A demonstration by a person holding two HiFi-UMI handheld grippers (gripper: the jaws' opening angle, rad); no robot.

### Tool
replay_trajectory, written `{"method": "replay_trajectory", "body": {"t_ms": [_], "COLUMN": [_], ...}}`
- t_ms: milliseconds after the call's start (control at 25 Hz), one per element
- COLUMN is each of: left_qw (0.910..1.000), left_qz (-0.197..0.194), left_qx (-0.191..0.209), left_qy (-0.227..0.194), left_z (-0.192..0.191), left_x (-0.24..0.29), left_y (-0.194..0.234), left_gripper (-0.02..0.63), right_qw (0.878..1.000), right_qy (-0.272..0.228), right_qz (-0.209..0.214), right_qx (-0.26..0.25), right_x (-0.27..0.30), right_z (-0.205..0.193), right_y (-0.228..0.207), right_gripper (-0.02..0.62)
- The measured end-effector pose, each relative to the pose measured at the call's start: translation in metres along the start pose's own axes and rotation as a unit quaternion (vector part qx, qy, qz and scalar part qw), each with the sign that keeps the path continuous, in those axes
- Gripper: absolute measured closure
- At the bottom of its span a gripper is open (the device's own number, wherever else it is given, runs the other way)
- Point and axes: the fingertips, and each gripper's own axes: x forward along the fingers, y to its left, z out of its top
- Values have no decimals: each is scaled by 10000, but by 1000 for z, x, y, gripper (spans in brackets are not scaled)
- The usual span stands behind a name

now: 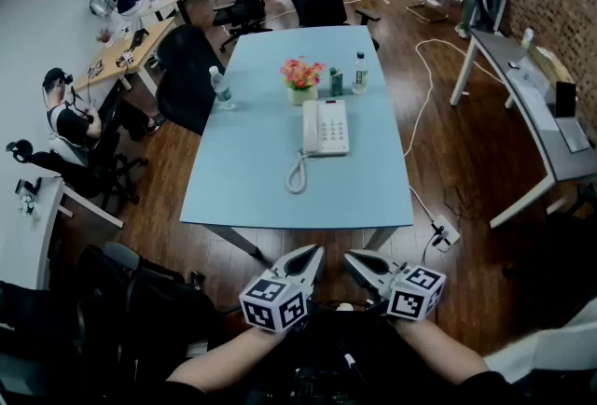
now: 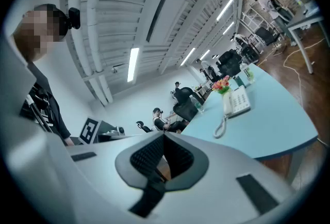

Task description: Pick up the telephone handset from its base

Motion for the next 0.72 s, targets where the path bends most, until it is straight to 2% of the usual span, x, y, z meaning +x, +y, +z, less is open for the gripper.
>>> {"method": "replay_trajectory", "body": {"t_ms": [720], "left_qw": [9999], "left_qz": [62], "left_qx": [-136], "left_qy": [-3], "left_z": [10], "left_x": [4], "left_y": [27], "left_gripper": [615], "right_qw": [9999], "right_qy": [92], "right_qz": [15], "right_qx": [54], "right_x": [27], "right_z": [5], "right_y": [-8], "right_gripper": [581]}}
